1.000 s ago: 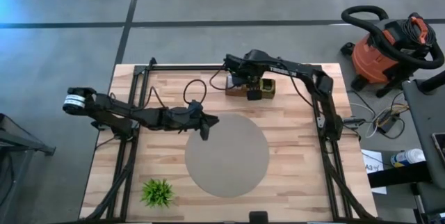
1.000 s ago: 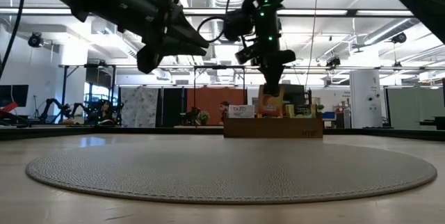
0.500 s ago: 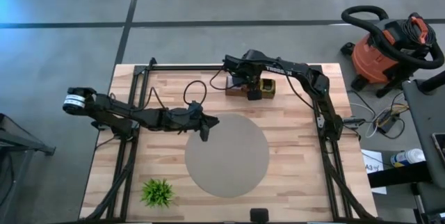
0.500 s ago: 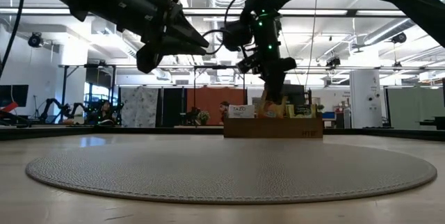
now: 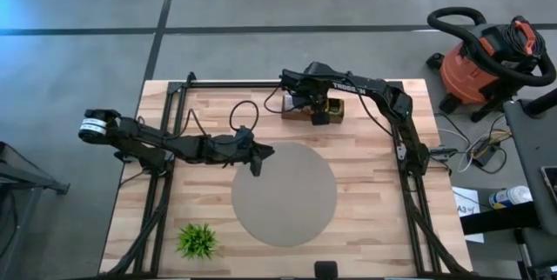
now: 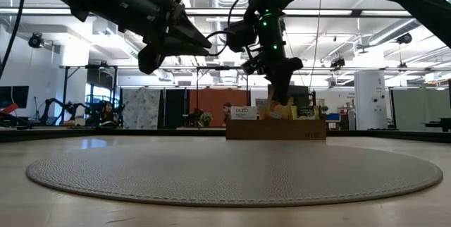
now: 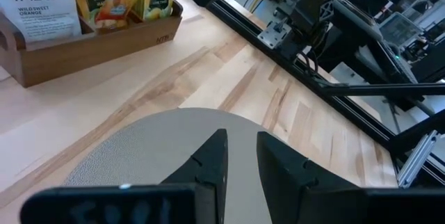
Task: Pick & Place Tea
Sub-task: Put the orange tea bag into the middle section of the wooden organizer
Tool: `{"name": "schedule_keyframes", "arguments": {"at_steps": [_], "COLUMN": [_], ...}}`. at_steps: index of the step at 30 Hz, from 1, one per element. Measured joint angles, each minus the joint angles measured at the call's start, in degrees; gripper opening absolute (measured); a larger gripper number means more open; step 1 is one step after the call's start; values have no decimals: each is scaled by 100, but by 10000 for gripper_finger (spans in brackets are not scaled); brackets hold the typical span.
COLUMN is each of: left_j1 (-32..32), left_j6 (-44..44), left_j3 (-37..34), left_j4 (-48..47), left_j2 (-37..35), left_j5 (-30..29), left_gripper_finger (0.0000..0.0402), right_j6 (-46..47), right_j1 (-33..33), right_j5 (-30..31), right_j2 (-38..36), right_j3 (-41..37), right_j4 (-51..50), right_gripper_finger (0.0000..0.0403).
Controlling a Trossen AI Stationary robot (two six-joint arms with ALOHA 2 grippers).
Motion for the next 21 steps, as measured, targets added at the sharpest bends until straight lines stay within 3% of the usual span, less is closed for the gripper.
{"name": "schedule_keyframes", "arguments": {"at_steps": [21], "left_j1": [0], "left_j6": [0], "left_j3": [-2], "left_j4": [2], "left_j2": [0], "left_j5": [-101], "left_gripper_finger": [74], "right_j6": [-108], "right_j1": [0], "right_j5": [-103], "right_j2": [167], "right_j3": [-69], "right_j4": [347], "right_gripper_finger": [8]}}
